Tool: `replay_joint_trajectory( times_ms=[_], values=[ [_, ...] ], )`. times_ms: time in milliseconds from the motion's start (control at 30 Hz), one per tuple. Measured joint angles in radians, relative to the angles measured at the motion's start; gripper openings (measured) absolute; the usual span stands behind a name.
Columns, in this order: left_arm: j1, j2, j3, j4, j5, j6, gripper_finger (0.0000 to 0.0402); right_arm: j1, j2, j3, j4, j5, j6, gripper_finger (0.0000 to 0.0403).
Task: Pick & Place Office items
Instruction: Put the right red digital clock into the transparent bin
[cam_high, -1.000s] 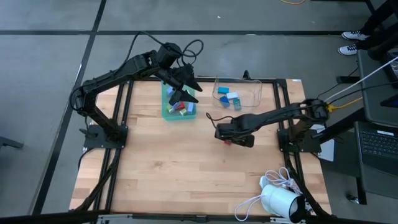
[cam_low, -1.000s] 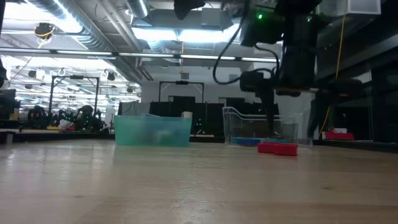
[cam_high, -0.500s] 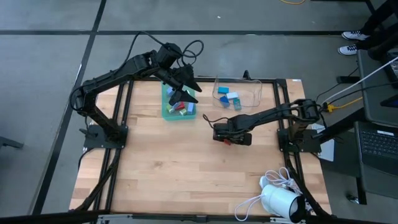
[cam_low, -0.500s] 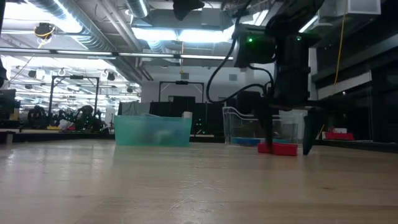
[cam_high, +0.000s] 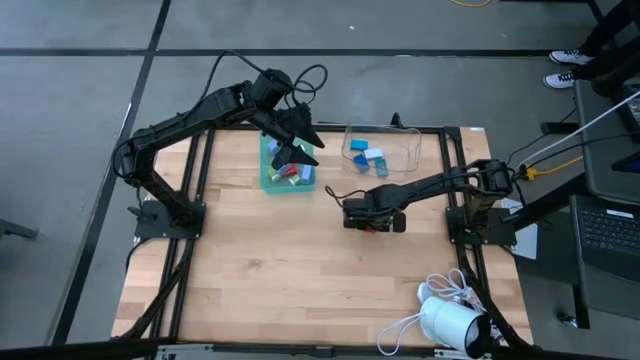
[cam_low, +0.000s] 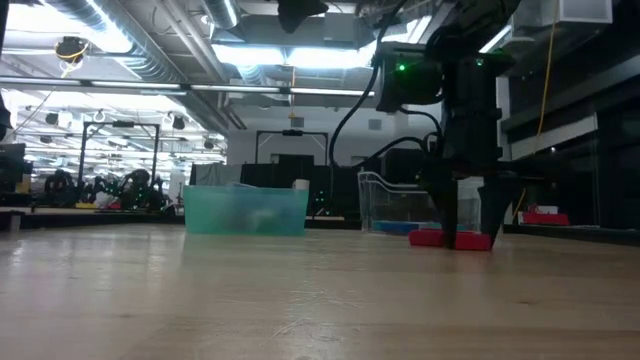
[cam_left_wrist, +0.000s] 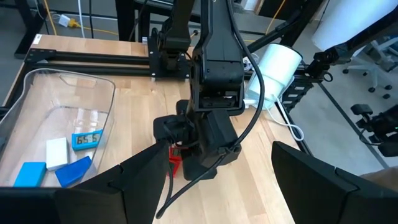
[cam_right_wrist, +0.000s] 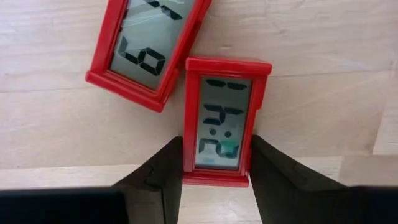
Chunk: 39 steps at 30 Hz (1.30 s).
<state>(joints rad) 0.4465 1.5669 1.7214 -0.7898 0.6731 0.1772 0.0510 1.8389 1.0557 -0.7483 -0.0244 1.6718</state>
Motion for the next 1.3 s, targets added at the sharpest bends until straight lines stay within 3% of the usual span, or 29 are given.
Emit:
replay_joint_trajectory(
  times_ms=[333,633,733,833,967,1167,1300],
  values=[
    [0.0,0.0,0.0,0.0,0.0,0.001,0.0278,0.085,-0.113,0.026,0.031,0.0,0.085,0.0147],
    [0.0,0.0,0.0,0.005,0.0,0.007,0.0278,0.132,-0.29,0.158,0.02,0.359,0.086,0.0147],
    [0.0,0.0,0.0,0.008,0.0,0.004,0.0278,0.084,-0.346,0.167,-0.025,0.457,0.029,0.0147],
    [0.0,0.0,0.0,0.008,0.0,0.0,0.0278,0.005,-0.388,0.166,-0.131,0.485,-0.039,0.0147],
    [0.0,0.0,0.0,0.008,0.0,-0.006,0.0278,-0.118,-0.415,0.166,-0.229,0.484,-0.186,0.0147],
    [0.0,0.0,0.0,0.008,-0.001,-0.006,0.0278,-0.348,-0.399,0.166,-0.21,0.412,-0.443,0.0147],
    [0.0,0.0,0.0,0.007,-0.002,-0.007,0.0278,-0.445,-0.374,0.166,-0.196,0.371,-0.531,0.0147]
  ],
)
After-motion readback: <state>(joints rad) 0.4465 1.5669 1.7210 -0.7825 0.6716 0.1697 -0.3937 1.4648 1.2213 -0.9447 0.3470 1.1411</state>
